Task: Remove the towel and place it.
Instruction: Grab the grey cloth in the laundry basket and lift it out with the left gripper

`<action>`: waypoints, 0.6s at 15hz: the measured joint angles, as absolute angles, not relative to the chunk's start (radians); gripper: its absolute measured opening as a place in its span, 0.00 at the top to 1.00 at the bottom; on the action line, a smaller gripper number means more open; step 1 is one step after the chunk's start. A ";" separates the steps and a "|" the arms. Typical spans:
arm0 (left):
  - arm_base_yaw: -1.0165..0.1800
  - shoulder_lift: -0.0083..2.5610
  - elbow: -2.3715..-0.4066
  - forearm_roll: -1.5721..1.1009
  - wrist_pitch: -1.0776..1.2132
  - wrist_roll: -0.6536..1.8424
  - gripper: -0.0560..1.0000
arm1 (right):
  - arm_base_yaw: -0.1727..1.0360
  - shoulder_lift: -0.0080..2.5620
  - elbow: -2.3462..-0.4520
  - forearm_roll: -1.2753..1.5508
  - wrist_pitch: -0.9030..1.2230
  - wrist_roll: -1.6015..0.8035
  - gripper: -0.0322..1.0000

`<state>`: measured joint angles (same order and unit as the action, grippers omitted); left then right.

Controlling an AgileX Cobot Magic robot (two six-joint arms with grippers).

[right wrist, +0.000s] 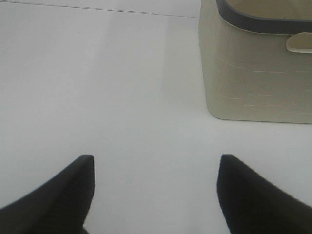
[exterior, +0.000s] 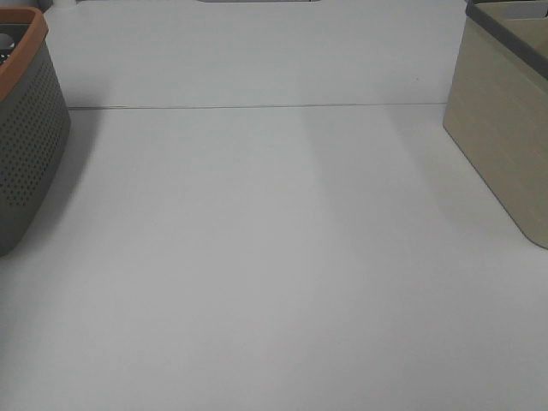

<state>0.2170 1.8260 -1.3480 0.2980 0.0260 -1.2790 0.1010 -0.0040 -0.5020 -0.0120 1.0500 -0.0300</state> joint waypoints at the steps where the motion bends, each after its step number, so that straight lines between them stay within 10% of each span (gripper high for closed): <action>1: 0.217 1.777 -1.348 0.299 0.019 -1.241 0.95 | 0.101 -0.004 -0.502 -0.012 1.050 -0.030 0.29; 9: 0.216 1.485 -1.352 0.312 -0.238 -1.135 0.95 | 0.101 -0.004 -0.502 -0.012 1.050 -0.030 0.29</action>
